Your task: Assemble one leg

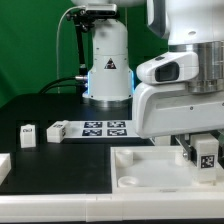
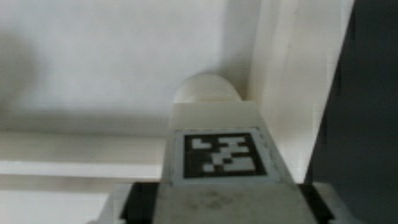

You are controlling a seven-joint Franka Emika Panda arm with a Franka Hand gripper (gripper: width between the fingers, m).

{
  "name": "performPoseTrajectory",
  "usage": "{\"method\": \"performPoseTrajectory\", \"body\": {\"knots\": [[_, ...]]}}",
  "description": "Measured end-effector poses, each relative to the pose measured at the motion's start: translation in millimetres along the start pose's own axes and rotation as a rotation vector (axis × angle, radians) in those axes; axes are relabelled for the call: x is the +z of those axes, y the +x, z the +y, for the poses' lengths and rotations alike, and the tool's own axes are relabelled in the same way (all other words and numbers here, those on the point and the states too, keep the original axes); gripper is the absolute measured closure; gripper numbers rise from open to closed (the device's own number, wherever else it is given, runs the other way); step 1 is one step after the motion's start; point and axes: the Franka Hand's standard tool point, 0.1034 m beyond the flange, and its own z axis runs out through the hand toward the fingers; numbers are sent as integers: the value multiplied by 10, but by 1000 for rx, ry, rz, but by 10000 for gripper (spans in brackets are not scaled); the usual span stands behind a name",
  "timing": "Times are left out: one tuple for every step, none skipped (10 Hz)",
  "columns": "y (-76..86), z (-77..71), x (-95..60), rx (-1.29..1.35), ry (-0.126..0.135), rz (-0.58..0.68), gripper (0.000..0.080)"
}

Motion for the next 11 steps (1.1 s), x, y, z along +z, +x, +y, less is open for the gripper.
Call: {"method": "performPoseTrajectory", "body": {"knots": [[0, 0, 0, 0, 0, 0, 512], [0, 1, 0, 12, 0, 0, 512], [0, 1, 0, 13, 0, 0, 511], [1, 2, 0, 54, 0, 0, 511], [1, 9, 1, 175, 2, 3, 511], [-3, 25, 3, 361, 4, 10, 511], [-2, 37, 2, 487, 6, 10, 511], [-3, 43, 3, 583, 9, 9, 511], [-3, 50, 3, 740, 13, 8, 509], [-6, 47, 5, 867, 12, 6, 509], [-12, 42, 7, 997, 14, 2, 509]]}}
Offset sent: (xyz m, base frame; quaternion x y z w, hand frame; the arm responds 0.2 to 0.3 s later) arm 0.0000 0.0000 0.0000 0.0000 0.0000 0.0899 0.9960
